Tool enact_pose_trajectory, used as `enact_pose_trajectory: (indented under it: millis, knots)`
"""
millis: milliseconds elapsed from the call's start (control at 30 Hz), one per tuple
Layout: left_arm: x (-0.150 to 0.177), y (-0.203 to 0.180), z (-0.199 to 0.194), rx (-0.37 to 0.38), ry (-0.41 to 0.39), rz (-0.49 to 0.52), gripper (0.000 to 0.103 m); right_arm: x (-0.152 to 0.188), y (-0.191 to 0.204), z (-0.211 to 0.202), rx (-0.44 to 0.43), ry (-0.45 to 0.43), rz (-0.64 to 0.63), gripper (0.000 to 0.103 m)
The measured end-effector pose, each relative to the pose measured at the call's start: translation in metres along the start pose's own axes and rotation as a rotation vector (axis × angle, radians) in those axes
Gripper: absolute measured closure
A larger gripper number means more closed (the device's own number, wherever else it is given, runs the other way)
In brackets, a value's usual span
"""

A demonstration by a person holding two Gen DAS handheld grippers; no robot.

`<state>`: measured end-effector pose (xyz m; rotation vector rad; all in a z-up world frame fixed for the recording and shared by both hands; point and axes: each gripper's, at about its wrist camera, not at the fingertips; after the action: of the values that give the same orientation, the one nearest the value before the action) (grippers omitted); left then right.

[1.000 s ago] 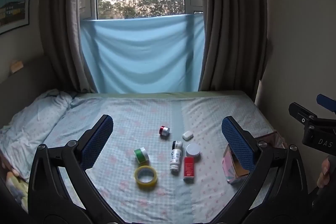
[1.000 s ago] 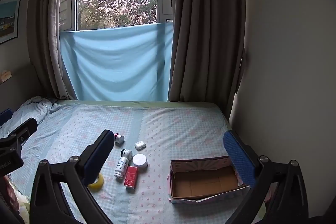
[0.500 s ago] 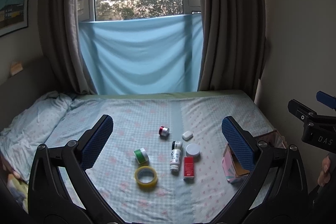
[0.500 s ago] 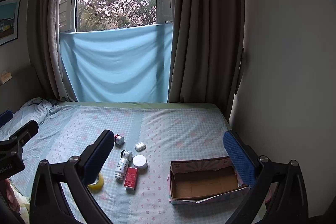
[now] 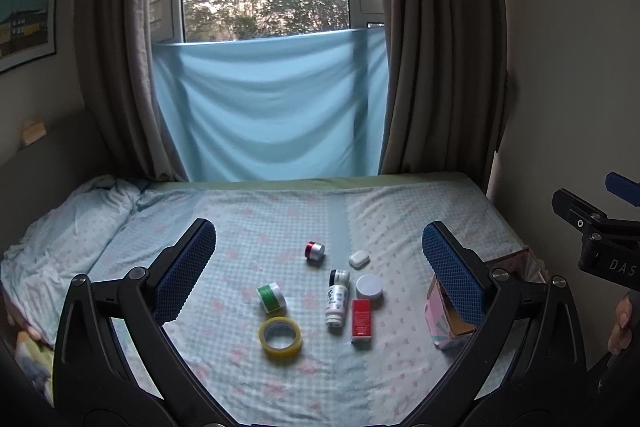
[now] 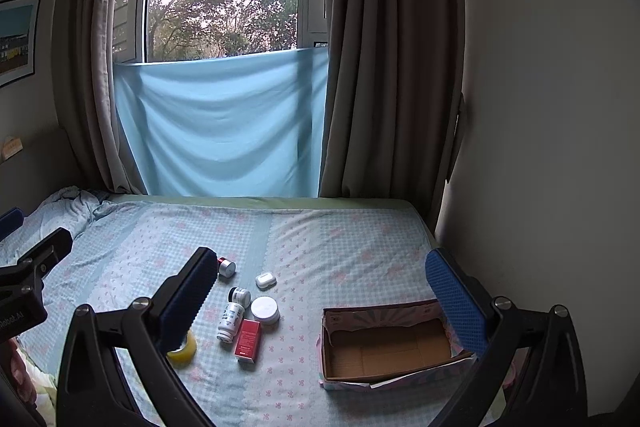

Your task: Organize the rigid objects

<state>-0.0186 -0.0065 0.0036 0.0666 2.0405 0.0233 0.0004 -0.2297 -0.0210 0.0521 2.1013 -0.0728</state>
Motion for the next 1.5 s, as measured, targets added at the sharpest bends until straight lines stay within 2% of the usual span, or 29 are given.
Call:
enact_pose_trajectory:
  millis: [1033,1233,1500]
  knots:
    - [0.0,-0.004,-0.002,-0.01,0.016,0.0,0.0,0.004,-0.004,0.001,-0.01,0.019,0.007,0.0]
    - [0.0,-0.005,0.002,-0.009,0.044,-0.004,0.0,0.003,-0.006,0.004,-0.016,0.029,0.013,0.0]
    - [-0.002,-0.003,0.017,-0.057,0.102,0.0,0.0,0.004,-0.009,0.02,-0.05,0.063,0.01,0.0]
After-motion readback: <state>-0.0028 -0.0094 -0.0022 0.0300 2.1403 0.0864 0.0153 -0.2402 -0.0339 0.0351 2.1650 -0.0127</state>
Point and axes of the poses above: each gripper's, at about its wrist camera, not at the fingertips, and z roughly the way its jaws point, y to its left, x to its underside, and after that the axes turned 2 degrees about y, right-handed
